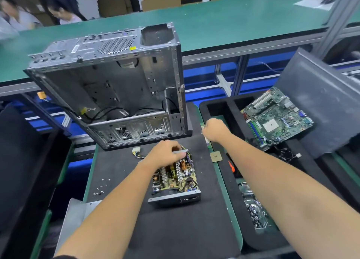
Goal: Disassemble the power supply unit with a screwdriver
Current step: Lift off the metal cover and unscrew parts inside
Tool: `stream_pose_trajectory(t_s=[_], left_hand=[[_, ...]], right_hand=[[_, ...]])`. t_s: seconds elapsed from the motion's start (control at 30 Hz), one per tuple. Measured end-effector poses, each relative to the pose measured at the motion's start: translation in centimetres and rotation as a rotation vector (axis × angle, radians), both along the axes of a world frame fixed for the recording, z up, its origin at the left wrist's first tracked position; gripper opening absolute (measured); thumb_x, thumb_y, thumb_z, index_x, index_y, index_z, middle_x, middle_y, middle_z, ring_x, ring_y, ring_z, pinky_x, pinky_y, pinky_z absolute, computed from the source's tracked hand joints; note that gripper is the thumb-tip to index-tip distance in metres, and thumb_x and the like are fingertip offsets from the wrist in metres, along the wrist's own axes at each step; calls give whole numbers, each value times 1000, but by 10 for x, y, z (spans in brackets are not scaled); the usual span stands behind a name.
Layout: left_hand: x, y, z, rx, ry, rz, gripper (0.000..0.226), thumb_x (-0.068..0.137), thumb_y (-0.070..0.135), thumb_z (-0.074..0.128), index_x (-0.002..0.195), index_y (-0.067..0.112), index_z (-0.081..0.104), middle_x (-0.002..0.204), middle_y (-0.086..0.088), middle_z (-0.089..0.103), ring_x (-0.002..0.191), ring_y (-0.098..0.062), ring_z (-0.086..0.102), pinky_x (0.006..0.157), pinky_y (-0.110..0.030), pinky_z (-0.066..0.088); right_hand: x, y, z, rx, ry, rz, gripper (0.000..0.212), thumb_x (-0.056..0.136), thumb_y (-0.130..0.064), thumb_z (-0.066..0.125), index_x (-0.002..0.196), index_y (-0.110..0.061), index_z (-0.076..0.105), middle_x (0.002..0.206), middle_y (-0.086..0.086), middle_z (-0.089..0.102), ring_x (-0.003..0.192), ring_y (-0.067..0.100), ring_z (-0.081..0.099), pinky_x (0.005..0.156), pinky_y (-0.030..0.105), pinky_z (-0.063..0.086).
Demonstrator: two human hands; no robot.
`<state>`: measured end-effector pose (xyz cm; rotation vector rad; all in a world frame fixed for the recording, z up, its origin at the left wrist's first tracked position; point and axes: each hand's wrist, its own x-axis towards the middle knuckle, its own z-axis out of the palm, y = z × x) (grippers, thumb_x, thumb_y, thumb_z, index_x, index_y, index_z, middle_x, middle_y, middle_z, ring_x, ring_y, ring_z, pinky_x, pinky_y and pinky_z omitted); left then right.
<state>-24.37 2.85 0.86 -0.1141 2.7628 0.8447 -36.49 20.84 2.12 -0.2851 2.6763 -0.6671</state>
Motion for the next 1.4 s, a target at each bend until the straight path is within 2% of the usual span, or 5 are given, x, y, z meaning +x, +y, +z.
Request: stream_pose_trajectory(t_s=[0.7,0.93,1.07,1.23,1.4], left_hand=[[-38,49,-9,-33,147,96,19,90,25,50,75,23,61,73,11,62,65,-7,56,60,-28,46],[-32,45,-11,-54,238,122,20,88,20,50,72,19,61,68,9,62,68,-7,55,65,-30,46],[-24,35,-4,-27,267,168,23,89,21,50,68,19,58,64,8,59,65,-9,54,61,-29,44],[-18,32,7,31,293,263,22,91,19,48,72,15,58,66,3,58,62,-15,52,61,-34,46],[-9,30,11,110,369,324,35,93,19,52,128,19,46,114,0,49,89,-12,51,81,-33,48]], right_hand=[[-61,43,-90,3,-458,-207,37,102,-9,42,135,7,48,140,22,48,124,35,51,98,39,44],[-74,39,-114,-139,-629,-253,12,98,-11,49,101,-1,55,112,22,63,88,30,58,90,47,53],[-71,44,-101,-188,-419,-347,23,92,-5,53,73,-15,44,89,11,54,63,21,52,53,28,46],[-73,32,-48,-116,-88,-238,5,96,-12,52,93,-9,55,80,15,52,69,25,51,57,27,45],[-42,5,25,74,-291,271,22,85,0,53,68,-5,66,51,5,54,43,19,44,39,18,32]])
